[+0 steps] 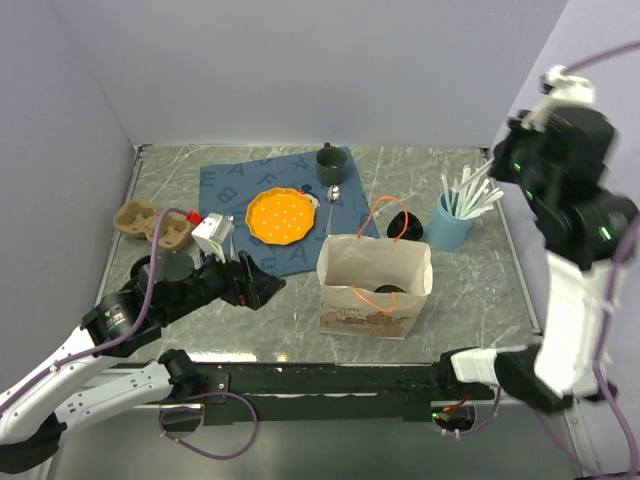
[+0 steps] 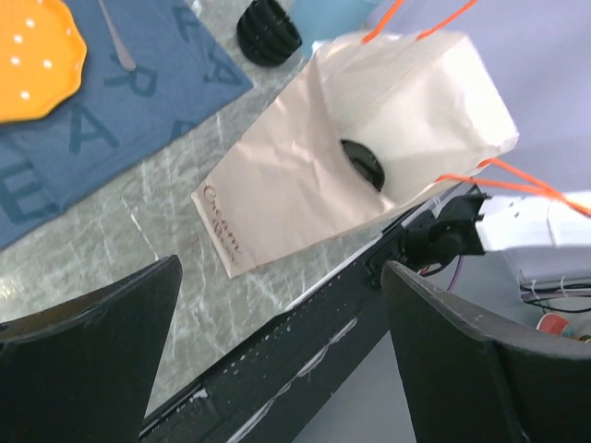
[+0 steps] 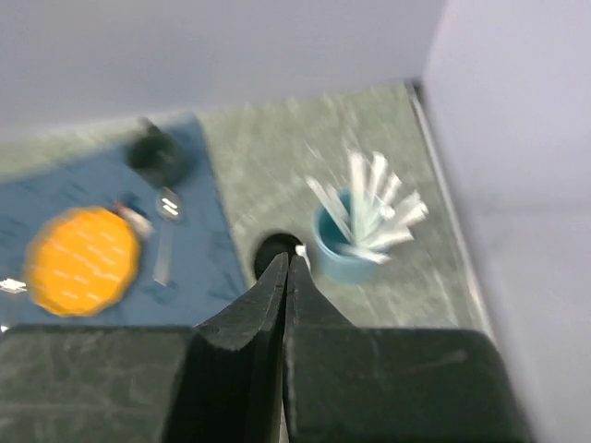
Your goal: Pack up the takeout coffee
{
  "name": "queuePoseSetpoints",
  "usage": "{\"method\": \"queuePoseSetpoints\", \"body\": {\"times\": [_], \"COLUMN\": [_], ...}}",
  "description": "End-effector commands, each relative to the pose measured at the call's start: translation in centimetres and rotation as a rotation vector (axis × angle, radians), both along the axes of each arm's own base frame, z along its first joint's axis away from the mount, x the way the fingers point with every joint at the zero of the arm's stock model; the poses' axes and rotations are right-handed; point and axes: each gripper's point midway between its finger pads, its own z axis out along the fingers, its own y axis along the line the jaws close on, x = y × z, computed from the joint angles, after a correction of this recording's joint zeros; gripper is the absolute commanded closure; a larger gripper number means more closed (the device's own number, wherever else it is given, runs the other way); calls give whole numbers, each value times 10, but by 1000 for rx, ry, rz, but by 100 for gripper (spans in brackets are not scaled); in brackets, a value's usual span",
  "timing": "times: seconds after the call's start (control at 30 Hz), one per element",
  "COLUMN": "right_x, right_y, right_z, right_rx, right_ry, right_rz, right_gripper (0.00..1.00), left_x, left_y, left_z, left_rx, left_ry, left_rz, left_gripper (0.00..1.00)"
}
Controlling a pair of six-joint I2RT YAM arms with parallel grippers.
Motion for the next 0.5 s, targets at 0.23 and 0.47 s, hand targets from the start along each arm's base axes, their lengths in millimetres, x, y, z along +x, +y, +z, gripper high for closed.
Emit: {"method": "queuePoseSetpoints", "body": {"times": [0.23, 0.47], "right_x": [-96, -135], "right_y": [97, 135], "right_z": [89, 61], "right_rx": [421, 547], "right_ry": [-476, -354], "right_rz": [574, 815], "right_gripper": [100, 100], "left_x": [11, 16], "left_y": [-7, -5], "left_z": [42, 45], "left_rx": [2, 31], "left_ry": [-91, -119], "left_rz": [-9, 4], "left_gripper": [3, 2]}}
